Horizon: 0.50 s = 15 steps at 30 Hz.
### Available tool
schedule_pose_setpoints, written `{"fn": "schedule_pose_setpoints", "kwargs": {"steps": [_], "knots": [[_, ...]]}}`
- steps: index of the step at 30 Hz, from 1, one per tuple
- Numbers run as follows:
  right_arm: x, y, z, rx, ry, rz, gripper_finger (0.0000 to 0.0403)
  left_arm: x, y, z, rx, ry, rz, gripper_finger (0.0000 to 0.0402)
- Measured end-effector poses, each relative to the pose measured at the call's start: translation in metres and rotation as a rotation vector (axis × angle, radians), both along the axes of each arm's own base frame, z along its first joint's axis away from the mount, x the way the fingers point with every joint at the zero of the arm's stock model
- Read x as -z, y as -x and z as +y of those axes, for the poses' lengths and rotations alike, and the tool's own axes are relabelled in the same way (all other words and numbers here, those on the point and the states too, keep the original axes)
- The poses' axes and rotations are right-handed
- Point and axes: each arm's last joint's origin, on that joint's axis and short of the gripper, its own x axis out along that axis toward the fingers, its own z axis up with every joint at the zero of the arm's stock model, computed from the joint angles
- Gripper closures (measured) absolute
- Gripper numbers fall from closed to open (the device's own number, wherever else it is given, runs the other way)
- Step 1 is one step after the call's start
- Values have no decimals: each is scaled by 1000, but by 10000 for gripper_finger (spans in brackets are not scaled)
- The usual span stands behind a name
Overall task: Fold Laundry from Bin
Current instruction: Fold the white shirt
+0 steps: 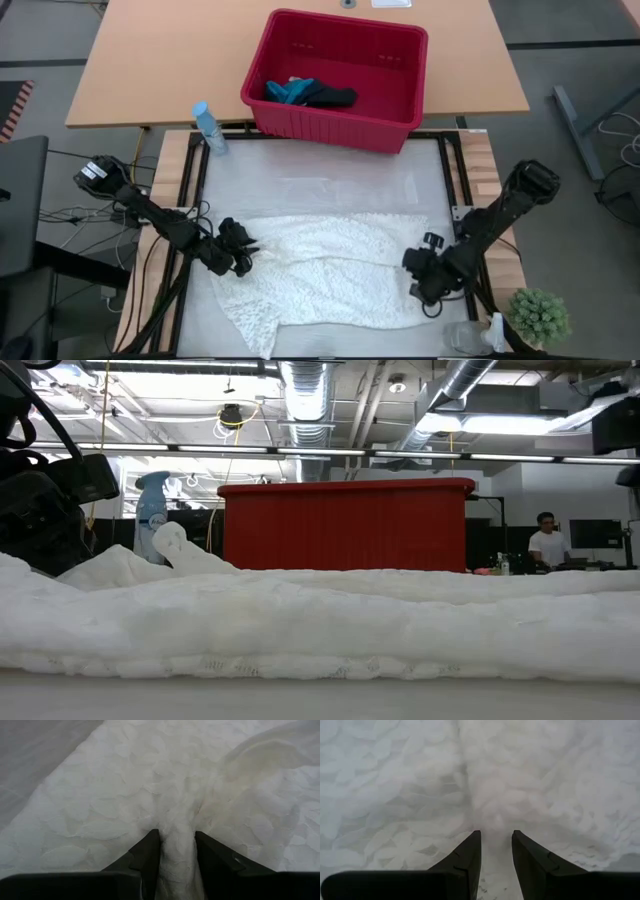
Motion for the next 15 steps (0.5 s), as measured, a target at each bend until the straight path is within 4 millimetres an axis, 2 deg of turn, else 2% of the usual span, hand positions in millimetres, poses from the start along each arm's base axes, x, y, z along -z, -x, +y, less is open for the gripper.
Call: {"fn": "schedule_pose_setpoints", "kwargs": {"steps": [8,15], "knots": [[3,5,2,15,20,23,269,0,0,0,-12,10,-3,287],[23,0,4,6,100,115,277,0,0,0,-12,11,-5,287]]}}
